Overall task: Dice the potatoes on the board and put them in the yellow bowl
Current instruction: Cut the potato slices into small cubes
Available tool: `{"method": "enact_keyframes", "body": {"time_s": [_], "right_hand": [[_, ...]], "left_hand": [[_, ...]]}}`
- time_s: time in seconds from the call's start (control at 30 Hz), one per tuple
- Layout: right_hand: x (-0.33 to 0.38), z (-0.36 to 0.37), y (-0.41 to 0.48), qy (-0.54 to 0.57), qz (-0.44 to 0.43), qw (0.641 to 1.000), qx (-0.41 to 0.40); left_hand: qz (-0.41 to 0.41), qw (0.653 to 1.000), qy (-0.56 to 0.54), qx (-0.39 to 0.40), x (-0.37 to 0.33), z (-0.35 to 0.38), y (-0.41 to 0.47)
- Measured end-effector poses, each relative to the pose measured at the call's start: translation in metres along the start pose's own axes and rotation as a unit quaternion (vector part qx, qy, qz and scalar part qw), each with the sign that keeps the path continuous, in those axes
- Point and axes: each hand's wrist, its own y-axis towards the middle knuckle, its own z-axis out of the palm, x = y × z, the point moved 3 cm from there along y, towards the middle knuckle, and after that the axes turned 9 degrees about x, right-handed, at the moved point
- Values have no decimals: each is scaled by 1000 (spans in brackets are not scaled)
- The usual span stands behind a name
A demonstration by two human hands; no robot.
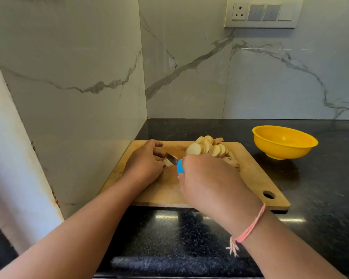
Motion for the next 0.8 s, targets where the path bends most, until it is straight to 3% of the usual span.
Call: {"method": "enact_keyframes", "body": {"time_s": [0.43, 0.6, 0.8], "right_hand": [[-11, -7, -29, 36, 15, 991, 130], [-24, -22, -34, 71, 64, 995, -20], [-44, -24, -27, 105, 95, 988, -67]], "left_hand": [[-5, 1000, 12, 8, 0, 1, 2], [33, 995, 69, 70, -6, 0, 2], [85, 972, 118, 183, -12, -1, 5]]}}
